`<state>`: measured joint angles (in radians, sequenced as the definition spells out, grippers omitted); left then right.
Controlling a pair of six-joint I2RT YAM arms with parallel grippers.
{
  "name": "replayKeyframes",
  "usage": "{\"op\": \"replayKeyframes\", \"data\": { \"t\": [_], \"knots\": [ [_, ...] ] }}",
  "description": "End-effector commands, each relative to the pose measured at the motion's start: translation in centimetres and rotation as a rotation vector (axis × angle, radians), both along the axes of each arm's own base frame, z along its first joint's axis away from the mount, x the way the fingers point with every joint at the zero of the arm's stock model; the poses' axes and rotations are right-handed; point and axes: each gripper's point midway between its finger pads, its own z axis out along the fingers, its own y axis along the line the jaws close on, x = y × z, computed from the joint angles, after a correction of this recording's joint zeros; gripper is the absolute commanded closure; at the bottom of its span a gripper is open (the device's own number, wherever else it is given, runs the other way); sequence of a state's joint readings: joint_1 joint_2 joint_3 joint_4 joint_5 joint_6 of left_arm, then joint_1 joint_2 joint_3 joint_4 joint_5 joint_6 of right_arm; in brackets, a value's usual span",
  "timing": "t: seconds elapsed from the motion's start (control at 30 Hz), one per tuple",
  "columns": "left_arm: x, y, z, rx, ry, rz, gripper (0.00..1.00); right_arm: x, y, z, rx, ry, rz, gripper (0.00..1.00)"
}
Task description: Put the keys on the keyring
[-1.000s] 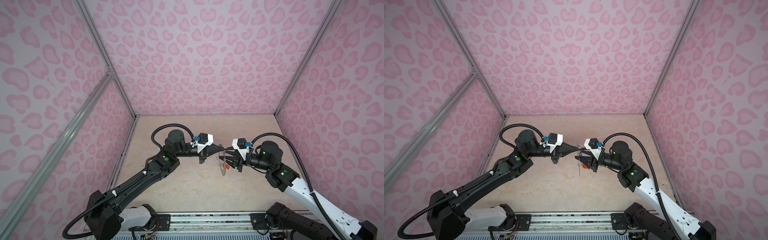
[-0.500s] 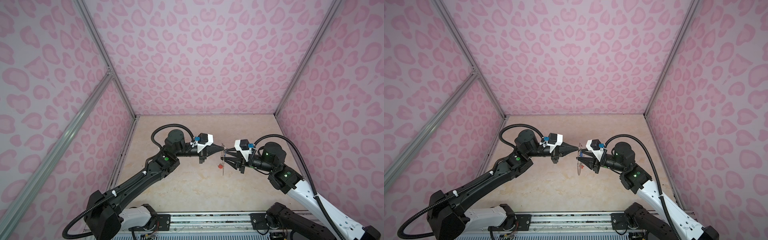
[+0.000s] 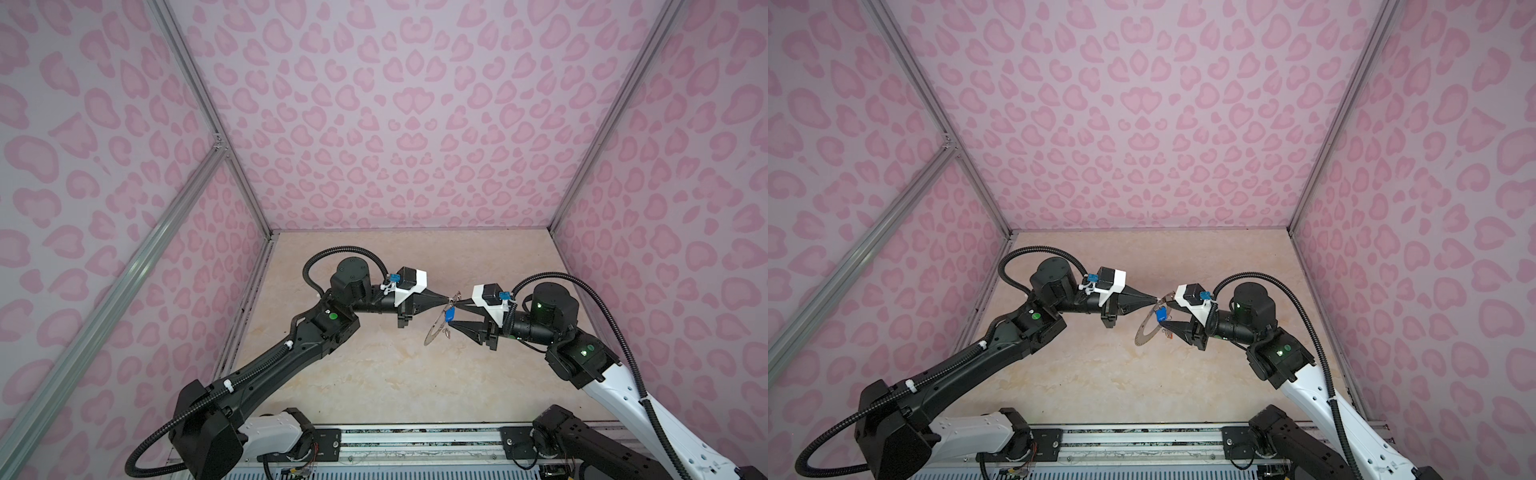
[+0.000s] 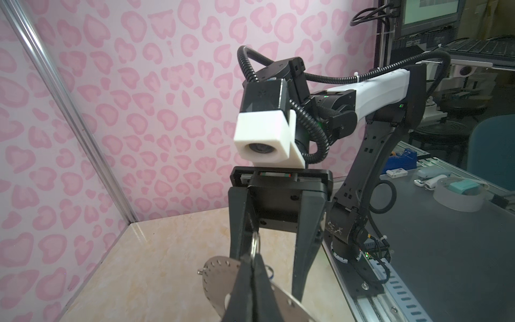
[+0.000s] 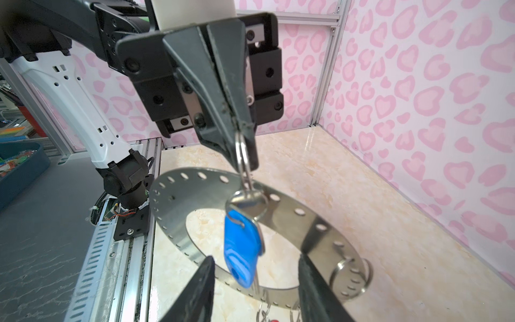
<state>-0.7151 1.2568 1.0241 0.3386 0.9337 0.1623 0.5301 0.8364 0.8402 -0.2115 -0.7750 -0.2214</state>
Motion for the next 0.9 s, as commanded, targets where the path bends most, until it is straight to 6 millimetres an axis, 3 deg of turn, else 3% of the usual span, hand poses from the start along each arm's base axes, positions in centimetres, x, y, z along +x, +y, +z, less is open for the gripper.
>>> {"op": "replayKeyframes", "data": {
  "t": [0.0, 0.53, 0.87],
  "knots": [
    [-0.8, 0.0, 0.9, -0.02, -0.027, -0.053, 0.97, -0.6, 0.0, 0.0, -0.007, -0.006, 0.046, 0.54],
    [-1.3, -0.4, 0.4, 0.002, -0.009, -0.131, 0.97, -0.7, 1.0, 1.0, 0.069, 0.021, 0.133, 0.69],
    [-1.1, -0.5, 0.6, -0.002, -0.016, -0.127, 0.97, -1.0, 1.4, 0.4, 0.083, 0.036, 0.125, 0.61]
  ]
}}
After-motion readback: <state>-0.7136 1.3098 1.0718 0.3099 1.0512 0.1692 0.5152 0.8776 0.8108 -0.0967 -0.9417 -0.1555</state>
